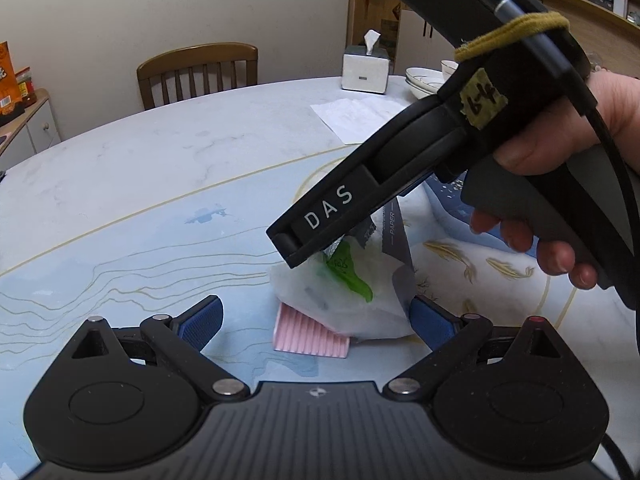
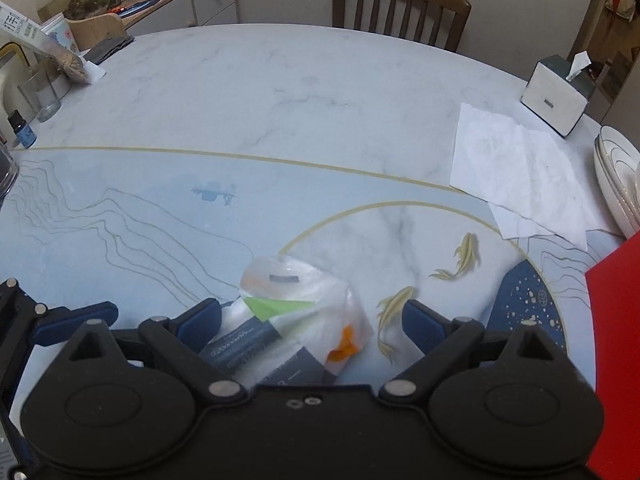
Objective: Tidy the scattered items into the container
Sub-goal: 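Grasp the white-green paper-towel pack with the right tool while the left tool grasps the pink ribbed tray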
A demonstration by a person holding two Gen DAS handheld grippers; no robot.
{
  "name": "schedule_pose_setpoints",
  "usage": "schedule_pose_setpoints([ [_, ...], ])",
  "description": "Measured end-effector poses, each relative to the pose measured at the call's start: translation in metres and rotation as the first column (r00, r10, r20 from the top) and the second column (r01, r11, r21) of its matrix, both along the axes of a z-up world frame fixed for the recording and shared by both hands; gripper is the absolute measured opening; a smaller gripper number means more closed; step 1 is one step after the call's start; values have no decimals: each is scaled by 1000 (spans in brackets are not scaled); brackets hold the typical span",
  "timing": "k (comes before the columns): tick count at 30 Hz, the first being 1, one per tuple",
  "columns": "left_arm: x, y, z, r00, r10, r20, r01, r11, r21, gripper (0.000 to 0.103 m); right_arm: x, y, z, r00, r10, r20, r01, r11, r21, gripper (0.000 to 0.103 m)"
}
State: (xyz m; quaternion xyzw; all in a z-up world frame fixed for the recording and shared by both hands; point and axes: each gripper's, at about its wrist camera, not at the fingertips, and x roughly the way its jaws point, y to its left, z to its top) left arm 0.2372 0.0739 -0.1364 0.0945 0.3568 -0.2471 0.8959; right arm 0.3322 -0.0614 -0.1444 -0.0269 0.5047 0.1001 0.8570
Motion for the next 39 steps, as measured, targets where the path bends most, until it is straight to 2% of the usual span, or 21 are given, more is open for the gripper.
schedule_pose_setpoints([
  [1, 0, -2, -1, 1000, -5, 4, 5, 1000, 4, 100, 0, -3, 1, 1000, 6, -6, -6, 1000, 11, 86],
  [6, 2, -5, -3, 1000, -24, -4, 24, 1000, 6, 100, 3, -25, 2, 999, -1, -52, 6, 995, 102, 72],
  [7, 1, -5, -4, 1000, -28, -5, 28, 1000, 6, 100, 2, -28, 2, 999, 0, -51, 6, 994, 112, 66],
  [13, 2, -3, -5, 998, -53, -17, 53, 999, -2, 100, 1, -42, 9, 999, 16, -41, -11, 993, 122, 44],
  [16, 6, -3, -3, 998, -59, -20, 59, 998, -7, 100, 0, -51, 12, 999, 23, -24, -21, 994, 108, 36],
  [21, 9, -3, -3, 998, -55, -23, 55, 998, -5, 99, 2, -72, 12, 1000, 12, -14, -11, 998, 64, 34],
  [24, 12, -1, -6, 998, -42, -43, 42, 999, -6, 96, 0, -78, 12, 1000, 19, -14, -18, 998, 53, 34],
  [27, 13, -1, -9, 998, -39, -56, 39, 999, 3, 92, -3, -78, 14, 1000, 21, -15, -20, 998, 62, 41],
  [29, 14, 0, -10, 998, -38, -59, 38, 999, 1, 92, -5, -77, 18, 1000, 15, -7, -14, 998, 56, 57],
  [31, 14, 0, -11, 998, -34, -61, 34, 999, 2, 91, -10, -78, 23, 1000, -1, 14, 0, 999, 51, 81],
  [35, 15, 1, -12, 997, -20, -70, 20, 1000, 1, 82, -15, -81, 23, 999, -52, -8, 52, 998, 41, 85],
  [39, 16, 2, -13, 997, -18, -69, 18, 1000, -4, 80, -19, -87, 16, 987, -140, -76, 148, 982, 113, 90],
])
